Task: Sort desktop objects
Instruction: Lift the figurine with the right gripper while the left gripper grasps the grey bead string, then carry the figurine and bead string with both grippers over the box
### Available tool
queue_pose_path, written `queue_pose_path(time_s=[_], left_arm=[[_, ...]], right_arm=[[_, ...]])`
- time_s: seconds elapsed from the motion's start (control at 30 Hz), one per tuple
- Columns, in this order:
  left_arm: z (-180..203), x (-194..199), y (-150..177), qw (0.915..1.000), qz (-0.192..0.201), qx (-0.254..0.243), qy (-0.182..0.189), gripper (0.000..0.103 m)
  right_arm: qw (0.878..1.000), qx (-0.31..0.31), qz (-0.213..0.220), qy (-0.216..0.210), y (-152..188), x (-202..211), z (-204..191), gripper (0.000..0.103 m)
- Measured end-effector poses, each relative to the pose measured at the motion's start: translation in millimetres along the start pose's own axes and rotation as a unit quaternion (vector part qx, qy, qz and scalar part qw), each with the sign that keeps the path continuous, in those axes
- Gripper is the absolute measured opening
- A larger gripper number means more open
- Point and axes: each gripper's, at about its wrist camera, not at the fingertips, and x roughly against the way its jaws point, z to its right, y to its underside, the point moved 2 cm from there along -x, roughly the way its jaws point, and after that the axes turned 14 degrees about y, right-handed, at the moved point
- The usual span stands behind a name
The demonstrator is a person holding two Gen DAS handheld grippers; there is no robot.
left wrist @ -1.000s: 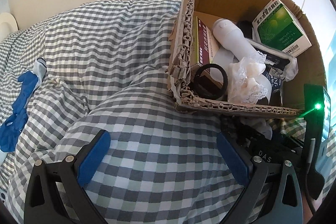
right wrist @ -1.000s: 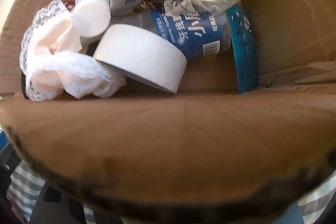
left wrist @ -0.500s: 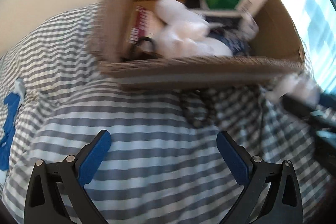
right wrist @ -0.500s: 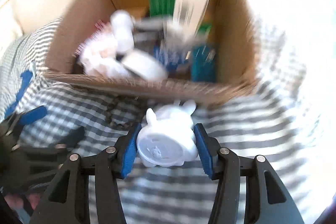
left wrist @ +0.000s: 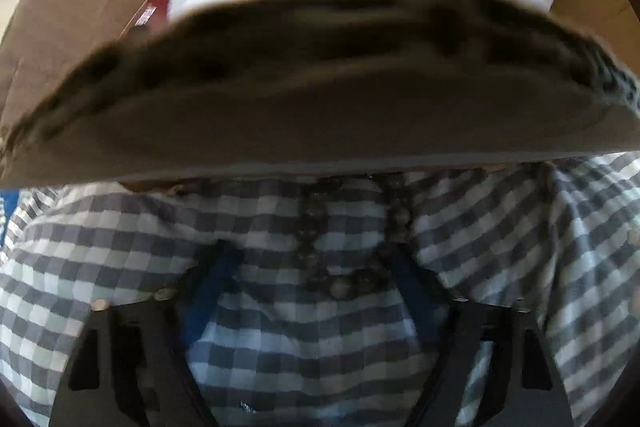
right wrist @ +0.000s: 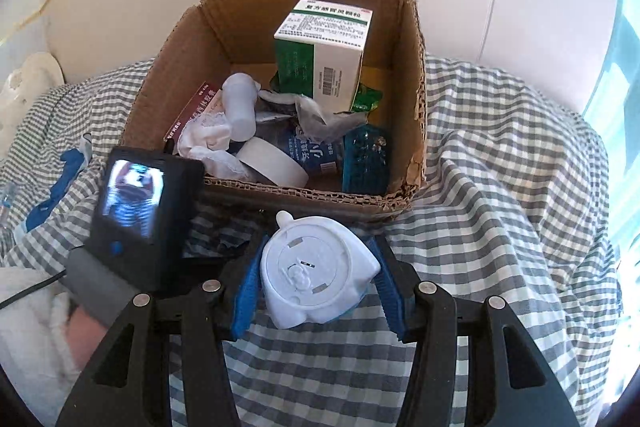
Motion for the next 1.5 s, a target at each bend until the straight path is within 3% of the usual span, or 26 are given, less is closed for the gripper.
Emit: queue_pose_path(time_s=[0.03,0.1,0.13,0.2,0.4,0.57,0.77,1.2,1.5], left_arm=[[0,-1,0,1.0000,-0.005,-0.001,0.001,0.064],[-4,3,1,0.9999,-0.003,0.008,0.012,0.040],[-8,7,2,0.9996,-0.004,0.017,0.020,0.035],[-17,18,4,0.9979,0.002,0.037,0.053,0.011],[-25,58,14,0.9942,0.014,0.046,0.097,0.011],[-22,86,22,0.9934,0.031,0.037,0.104,0.011],[6,135,35,0.9919,0.077,-0.009,0.101,0.011],[30,207,12,0.9805,0.161,-0.058,0.097,0.011],[29,248,-30,0.9694,0.216,-0.073,0.092,0.011]], right_arm=[[1.000,-0.004,-0.002,-0.004,1,-1,2,0.051],[1.000,-0.012,-0.006,-0.006,1,-3,5,0.051],[1.000,-0.015,-0.006,-0.008,1,-4,7,0.051],[1.000,-0.019,-0.005,-0.009,1,-3,9,0.051],[1.000,-0.020,0.004,-0.001,3,4,12,0.051],[1.000,-0.014,0.006,0.004,5,9,9,0.051],[1.000,-0.006,0.009,0.009,10,15,7,0.051],[0.999,0.001,0.052,-0.010,-2,61,5,0.051],[0.995,0.000,0.095,-0.032,-46,94,11,0.051]])
